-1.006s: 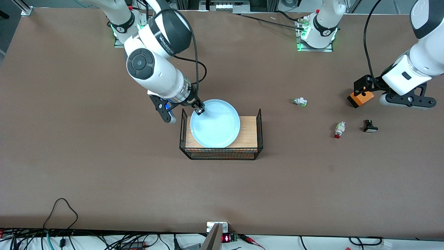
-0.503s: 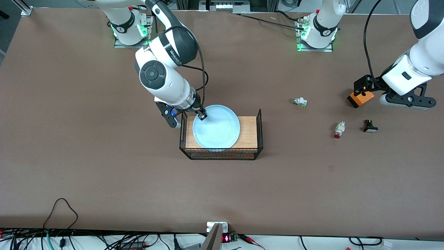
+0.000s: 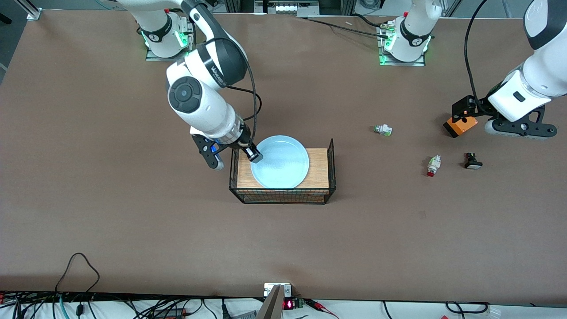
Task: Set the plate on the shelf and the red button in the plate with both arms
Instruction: 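Open the right gripper and draw it back from the plate, then grasp the red-capped button with the left gripper while the right gripper retracts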
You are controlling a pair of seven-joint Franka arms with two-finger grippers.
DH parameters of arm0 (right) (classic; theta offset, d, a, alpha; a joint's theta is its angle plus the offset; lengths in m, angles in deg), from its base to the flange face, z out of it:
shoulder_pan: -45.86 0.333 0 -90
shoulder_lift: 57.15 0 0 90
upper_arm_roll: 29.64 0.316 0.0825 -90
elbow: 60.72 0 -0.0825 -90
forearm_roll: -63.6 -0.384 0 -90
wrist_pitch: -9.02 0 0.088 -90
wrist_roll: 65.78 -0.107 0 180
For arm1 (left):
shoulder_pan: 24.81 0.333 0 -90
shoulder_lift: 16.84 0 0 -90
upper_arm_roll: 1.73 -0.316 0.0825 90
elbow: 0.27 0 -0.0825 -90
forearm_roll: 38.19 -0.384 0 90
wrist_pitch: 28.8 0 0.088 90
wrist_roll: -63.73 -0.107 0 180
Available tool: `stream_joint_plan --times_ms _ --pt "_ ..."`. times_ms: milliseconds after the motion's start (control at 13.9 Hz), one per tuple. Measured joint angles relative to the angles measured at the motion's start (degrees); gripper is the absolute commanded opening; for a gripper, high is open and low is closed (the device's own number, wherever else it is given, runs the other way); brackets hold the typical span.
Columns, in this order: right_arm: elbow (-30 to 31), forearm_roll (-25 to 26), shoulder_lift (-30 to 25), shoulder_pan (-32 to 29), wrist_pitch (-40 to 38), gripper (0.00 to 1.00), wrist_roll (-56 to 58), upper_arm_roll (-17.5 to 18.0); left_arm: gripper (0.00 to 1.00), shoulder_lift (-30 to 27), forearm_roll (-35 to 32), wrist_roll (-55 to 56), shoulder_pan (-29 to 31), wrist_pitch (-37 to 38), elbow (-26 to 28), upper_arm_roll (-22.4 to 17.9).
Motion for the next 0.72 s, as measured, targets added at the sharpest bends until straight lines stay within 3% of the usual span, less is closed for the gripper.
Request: stream_joint_plan --times_ms 215,431,718 --pt "-0.63 4.89 -4.92 -1.45 -1.48 1.0 10.44 -0.42 1.0 0.85 0.0 0.0 0.26 1.21 0.05 -0.02" --pt "-0.59 8.63 -10.22 -5.93 -10.06 1.0 24.8 -0.63 1.0 4.26 -1.49 -0.11 0.73 3.93 0.73 -0.05" --pt "-0.47 13.71 -12.14 -15.23 -16.47 1.0 46.77 -0.88 1.0 14.75 -7.37 -7.07 1.06 -5.6 1.57 -0.05"
